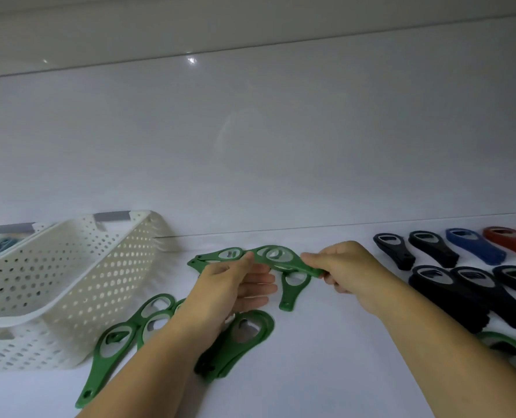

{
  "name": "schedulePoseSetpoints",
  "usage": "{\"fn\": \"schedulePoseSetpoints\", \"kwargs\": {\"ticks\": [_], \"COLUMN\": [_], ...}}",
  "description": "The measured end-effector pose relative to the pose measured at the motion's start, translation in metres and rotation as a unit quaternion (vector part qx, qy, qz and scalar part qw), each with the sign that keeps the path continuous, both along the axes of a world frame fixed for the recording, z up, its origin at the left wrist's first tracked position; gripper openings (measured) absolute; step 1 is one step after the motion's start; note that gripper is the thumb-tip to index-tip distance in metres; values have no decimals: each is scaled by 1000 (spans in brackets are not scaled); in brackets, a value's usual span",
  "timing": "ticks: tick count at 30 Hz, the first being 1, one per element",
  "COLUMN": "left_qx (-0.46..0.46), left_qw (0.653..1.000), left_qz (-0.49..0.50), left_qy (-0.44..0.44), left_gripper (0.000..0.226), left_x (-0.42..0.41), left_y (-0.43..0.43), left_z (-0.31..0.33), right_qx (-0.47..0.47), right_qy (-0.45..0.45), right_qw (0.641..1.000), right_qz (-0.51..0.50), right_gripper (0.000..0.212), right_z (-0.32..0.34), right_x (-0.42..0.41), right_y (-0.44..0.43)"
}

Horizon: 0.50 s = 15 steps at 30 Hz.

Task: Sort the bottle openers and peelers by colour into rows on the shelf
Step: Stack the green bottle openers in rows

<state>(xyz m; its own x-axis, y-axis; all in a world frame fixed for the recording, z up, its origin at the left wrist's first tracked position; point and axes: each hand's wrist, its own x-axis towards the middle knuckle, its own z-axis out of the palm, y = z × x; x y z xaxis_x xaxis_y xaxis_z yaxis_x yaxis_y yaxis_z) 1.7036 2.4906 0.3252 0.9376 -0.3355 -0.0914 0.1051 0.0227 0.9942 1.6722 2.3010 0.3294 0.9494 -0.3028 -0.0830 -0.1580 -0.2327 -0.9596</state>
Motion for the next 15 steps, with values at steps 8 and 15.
{"fn": "schedulePoseSetpoints", "kwargs": {"ticks": [8,15], "left_qx": [-172,-189], "left_qw": [983,970], "left_qz": [-32,17], "left_qy": [63,154], "left_gripper": [23,25], "left_x": [-4,6], "left_y": [-4,4], "left_z": [4,5], "right_qx": [-70,-328], "right_qy": [-76,31], "right_qw": [989,944], "right_qz": [101,-12], "right_gripper": [29,58], "right_z": [-14,-20], "right_x": [2,7], "right_y": [31,11]}}
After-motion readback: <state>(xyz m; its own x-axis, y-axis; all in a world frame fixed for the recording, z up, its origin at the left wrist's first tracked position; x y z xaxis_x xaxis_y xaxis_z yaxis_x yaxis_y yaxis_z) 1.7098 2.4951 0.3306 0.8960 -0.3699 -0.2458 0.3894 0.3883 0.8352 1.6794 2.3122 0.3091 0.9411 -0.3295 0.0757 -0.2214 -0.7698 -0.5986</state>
